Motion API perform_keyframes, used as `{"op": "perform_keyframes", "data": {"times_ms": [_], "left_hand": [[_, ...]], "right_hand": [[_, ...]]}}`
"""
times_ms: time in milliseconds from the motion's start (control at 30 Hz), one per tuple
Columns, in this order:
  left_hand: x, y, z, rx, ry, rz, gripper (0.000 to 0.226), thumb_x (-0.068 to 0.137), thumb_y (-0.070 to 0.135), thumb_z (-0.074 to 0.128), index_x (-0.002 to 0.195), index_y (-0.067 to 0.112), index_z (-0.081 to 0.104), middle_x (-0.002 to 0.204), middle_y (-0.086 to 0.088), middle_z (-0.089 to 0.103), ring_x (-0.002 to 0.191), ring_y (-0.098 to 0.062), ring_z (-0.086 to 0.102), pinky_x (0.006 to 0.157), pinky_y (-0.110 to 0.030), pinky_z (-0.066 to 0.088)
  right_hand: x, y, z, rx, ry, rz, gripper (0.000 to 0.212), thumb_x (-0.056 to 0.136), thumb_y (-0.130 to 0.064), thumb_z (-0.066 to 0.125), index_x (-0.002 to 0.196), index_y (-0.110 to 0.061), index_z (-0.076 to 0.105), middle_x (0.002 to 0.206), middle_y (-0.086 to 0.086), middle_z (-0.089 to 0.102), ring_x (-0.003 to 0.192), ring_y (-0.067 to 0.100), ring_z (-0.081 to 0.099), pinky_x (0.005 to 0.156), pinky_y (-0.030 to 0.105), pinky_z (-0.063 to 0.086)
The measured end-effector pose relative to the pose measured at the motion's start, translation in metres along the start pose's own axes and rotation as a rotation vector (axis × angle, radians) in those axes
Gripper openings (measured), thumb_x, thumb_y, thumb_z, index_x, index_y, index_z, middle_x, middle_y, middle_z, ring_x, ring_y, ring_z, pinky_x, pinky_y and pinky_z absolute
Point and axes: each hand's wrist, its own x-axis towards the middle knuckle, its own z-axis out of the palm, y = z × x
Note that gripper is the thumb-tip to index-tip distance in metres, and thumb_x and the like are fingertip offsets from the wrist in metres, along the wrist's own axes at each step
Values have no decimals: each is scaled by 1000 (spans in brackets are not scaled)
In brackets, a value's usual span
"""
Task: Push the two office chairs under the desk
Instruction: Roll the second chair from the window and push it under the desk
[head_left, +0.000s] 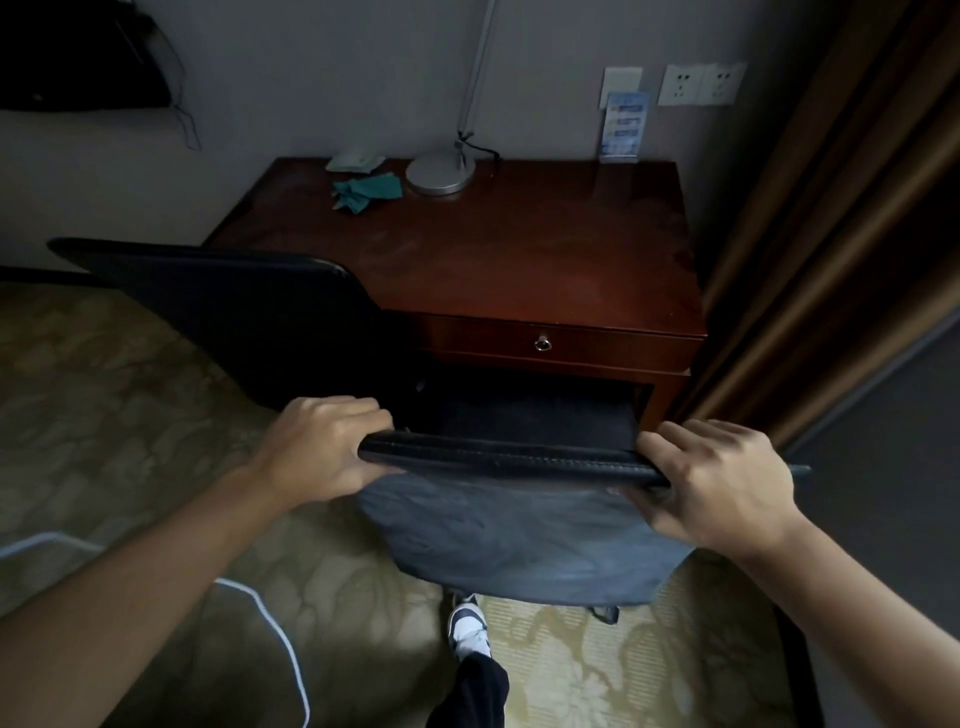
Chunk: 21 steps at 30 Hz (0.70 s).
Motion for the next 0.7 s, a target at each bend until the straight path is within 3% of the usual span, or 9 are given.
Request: {"op": "perform_keyframes", "data": {"times_ms": [200,300,433,700], "left_hand": [[-26,8,2,26,-8,-73,32,71,55,69,75,24,67,71,9,63,70,-18,66,52,-32,51],[-43,20,0,19,-32,-151,32,64,52,80,80,28,68,76,10,67,75,-18,68,56,-30,51],[-65,34,-2,17,-74,-195,32,62,53,80,82,31,67,78,11,66,79,-17,66,59,-30,49],[-115,49,-20,2,-97,-204,19,64,34,79,74,28,63,71,11,61,73,-18,62,52,-29,41]], "right_hand": [[-20,-30,-11,-24,-54,83,35,69,-46,76,71,-15,59,59,0,54,51,25,57,48,30,41],[-31,-51,-25,-27,-148,176,39,66,-52,75,73,-17,60,63,-2,57,58,24,61,48,29,42],[-45,-81,-41,-38,-235,337,41,62,-60,74,82,-26,63,71,-7,64,69,21,66,52,29,42],[-67,-148,-65,-42,-310,427,33,50,-37,79,69,-23,56,61,-4,58,59,23,62,52,31,41]]}}
